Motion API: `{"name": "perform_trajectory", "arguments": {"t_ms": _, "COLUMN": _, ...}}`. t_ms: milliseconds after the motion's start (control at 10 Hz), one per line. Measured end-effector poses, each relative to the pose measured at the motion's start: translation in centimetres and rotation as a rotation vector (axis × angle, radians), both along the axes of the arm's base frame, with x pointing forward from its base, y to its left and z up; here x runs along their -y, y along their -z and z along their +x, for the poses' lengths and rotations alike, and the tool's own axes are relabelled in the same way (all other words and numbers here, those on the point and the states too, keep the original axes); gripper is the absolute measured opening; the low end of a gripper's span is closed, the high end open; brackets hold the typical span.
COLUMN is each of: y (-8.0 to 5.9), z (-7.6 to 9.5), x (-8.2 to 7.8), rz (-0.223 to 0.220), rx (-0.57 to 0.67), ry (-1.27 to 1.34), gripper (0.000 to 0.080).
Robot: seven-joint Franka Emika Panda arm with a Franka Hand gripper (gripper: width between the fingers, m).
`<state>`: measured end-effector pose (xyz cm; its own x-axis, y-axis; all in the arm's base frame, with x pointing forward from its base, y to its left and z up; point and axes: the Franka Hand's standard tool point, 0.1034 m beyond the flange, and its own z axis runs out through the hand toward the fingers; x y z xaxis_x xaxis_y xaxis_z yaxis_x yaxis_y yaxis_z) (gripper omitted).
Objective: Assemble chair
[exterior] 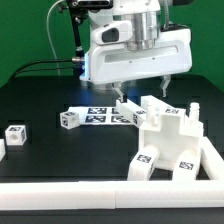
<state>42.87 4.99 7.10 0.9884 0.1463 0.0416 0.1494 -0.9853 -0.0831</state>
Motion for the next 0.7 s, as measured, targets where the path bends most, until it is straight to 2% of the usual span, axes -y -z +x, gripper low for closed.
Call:
{"name": "perform_trajectory", "arguments": {"t_ms": 300, "y": 0.2, "z": -0.2, "x": 0.0, "rz": -0.008, "rx": -0.001, "ry": -0.051, "gripper": 0.0649}}
{"name": "perform_trajectory", "arguments": {"t_ms": 400, "y": 0.8, "z": -0.9, "x": -0.1, "rz": -0.034, "rx": -0.01, "ry": -0.221, "gripper": 0.0649}}
{"name": "perform_trajectory", "arguments": {"t_ms": 700, "y": 2.0, "z": -3.4, "x": -0.8, "rz": -0.047, "rx": -0.09, "ry": -0.501, "gripper": 0.0649}}
